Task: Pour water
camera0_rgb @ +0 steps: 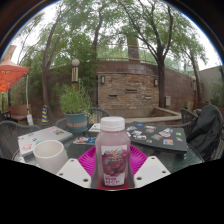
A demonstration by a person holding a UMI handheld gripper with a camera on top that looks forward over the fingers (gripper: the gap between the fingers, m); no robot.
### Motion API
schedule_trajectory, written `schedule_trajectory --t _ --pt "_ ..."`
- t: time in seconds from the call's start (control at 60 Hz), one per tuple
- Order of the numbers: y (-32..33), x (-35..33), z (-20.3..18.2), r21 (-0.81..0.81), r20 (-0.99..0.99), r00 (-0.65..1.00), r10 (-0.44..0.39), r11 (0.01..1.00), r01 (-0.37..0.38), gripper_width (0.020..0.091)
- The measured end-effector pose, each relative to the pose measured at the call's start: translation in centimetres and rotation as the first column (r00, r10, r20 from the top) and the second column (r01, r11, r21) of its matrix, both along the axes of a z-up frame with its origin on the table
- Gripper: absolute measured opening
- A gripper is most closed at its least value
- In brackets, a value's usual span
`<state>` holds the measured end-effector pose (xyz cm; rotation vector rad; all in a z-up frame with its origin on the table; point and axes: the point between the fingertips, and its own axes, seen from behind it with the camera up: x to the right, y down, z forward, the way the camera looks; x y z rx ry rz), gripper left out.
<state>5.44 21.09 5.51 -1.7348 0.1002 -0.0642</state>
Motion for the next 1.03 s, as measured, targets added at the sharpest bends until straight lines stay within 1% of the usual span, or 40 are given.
schedule_trajectory --t 0.117,0.15,0.2,0.25,0.267,0.333,0.35,0.417,0.533,0.667,0.75,0.8,0.9,1.033 --pt "0.0 0.3 -0.2 0.001 -0.014 1.000 -0.007 1.000 0.007 0.0439" --pt "0.0 0.4 -0.1 0.002 -0.016 1.000 -0.007 1.000 0.007 0.0460" --pt "-0.1 0.4 0.0 0.002 -0.018 1.000 -0.008 1.000 0.008 0.0519" --pt "-0.5 0.1 -0.1 -0.007 -0.024 1.000 -0.004 1.000 0.004 0.0564" --pt "-0.8 0.0 -0.2 -0.015 -0.031 0.999 -0.009 1.000 0.009 0.0599" --pt "-1.6 0.3 -0.2 -0.030 -0.061 0.997 -0.036 0.999 0.034 0.0816" --pt "-1.7 0.7 -0.3 -0.037 -0.067 0.997 -0.039 0.999 0.037 0.0857" --pt "-3.1 0.8 -0.4 -0.069 -0.081 0.995 -0.057 0.996 0.051 0.0830" --pt "-7.2 -0.6 1.4 -0.056 -0.079 0.996 -0.042 0.998 0.037 0.0834" --pt "-14.1 -2.5 4.4 -0.033 -0.008 1.000 -0.025 0.999 0.024 0.0834" --pt "-19.1 -3.4 5.5 -0.018 0.026 0.999 -0.046 0.999 0.046 0.0830" --pt "-21.8 -4.1 5.7 -0.013 0.030 0.998 -0.046 0.999 0.046 0.0834" --pt "-26.7 -6.2 6.1 0.009 0.007 1.000 -0.022 1.000 0.022 0.0833" --pt "-30.9 -7.9 6.8 0.022 0.009 1.000 -0.010 1.000 0.010 0.0836"
